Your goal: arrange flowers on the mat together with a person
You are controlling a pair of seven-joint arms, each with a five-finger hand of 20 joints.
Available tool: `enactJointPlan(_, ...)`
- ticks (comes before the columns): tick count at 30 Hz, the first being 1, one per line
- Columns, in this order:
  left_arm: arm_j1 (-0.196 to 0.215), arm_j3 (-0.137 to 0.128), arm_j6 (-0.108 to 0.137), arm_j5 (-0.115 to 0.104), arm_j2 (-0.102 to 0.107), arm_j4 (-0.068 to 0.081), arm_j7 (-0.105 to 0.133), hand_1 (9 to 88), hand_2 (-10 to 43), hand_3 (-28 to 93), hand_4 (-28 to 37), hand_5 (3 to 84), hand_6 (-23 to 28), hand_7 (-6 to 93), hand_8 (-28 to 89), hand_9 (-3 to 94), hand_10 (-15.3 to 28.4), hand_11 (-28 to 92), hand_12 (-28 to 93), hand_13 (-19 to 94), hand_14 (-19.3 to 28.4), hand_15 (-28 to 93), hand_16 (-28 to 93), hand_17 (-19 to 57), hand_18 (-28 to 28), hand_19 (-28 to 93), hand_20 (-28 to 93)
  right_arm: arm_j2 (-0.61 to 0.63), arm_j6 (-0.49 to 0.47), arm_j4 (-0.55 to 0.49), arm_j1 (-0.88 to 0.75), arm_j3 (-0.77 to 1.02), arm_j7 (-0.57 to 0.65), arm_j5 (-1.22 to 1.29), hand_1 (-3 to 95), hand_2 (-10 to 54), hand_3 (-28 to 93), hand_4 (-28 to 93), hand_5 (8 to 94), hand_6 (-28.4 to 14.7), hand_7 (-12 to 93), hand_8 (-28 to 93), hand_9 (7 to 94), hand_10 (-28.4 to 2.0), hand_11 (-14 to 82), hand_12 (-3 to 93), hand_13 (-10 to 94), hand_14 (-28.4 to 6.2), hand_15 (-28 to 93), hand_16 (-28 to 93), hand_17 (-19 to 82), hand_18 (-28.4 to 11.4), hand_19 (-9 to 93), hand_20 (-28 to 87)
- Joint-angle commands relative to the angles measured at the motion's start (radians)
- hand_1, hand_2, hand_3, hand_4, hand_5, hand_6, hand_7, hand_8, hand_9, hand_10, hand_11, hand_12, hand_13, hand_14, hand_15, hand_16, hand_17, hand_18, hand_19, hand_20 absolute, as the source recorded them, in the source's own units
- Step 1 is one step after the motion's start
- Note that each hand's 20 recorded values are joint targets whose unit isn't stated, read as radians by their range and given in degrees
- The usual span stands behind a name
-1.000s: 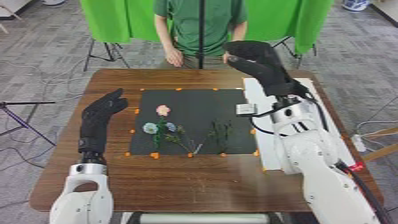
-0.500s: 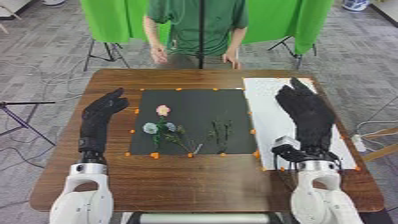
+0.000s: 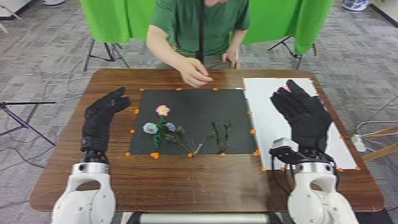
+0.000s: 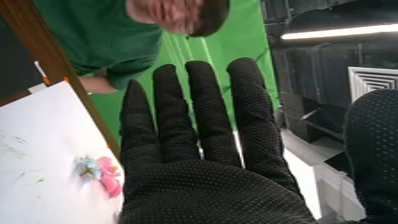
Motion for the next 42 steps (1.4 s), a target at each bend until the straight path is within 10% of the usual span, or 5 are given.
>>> enactJointPlan(1,0.003,0.008,-0.009,0.002,-0.009,0.007,-0.002,26.3,2.6,67,-19.1,49.3,3.4,12.3,-5,47.4,13.4,20,16,38,18.0,24,3,6.8,13.8,15,22,0.005,0.002,0.006,0.006,-0.009,0.002,0.004,8.2,5.7,76,-17,50.2,0.2,10,-7,49.1,-13.6,6.4,13.9,38,-13.9,12,21,21,-15.7,7,32)
enactJointPlan(27,-0.015,0.006,-0.027,0.004,-0.016,0.018,-0.011,26.2,2.8,67,-19.2,49.2,3.4,12.2,-5,47.3,13.4,20,16,38,18.0,24,3,6.7,13.8,15,22,0.013,0.023,0.001,-0.002,-0.017,-0.014,-0.027,8.1,5.7,76,-16,51.3,0.3,10,-7,50.3,-13.7,6.5,14.2,39,-13.5,12,21,22,-15.7,7,32)
enactJointPlan(38,-0.041,0.004,-0.02,0.001,-0.006,0.018,-0.005,26.3,2.8,67,-19.3,49.2,3.4,12.2,-5,47.4,13.4,20,16,38,18.0,24,3,6.8,13.7,15,22,0.02,0.026,0.007,0.019,-0.021,-0.023,-0.027,8.3,5.5,76,-16,51.6,0.4,11,-8,50.6,-13.6,6.6,14.3,39,-13.4,13,21,22,-15.6,7,32)
enactJointPlan(42,-0.044,0.012,0.014,0.006,-0.006,0.011,-0.04,26.4,3.1,66,-19.6,49.3,3.5,12.2,-5,47.4,13.4,20,16,38,17.9,24,3,6.7,13.8,15,22,0.025,0.037,0.008,0.024,-0.023,-0.019,-0.024,8.4,5.5,76,-16,51.7,0.3,11,-8,50.6,-13.6,6.6,14.3,39,-13.4,13,21,22,-15.6,7,32)
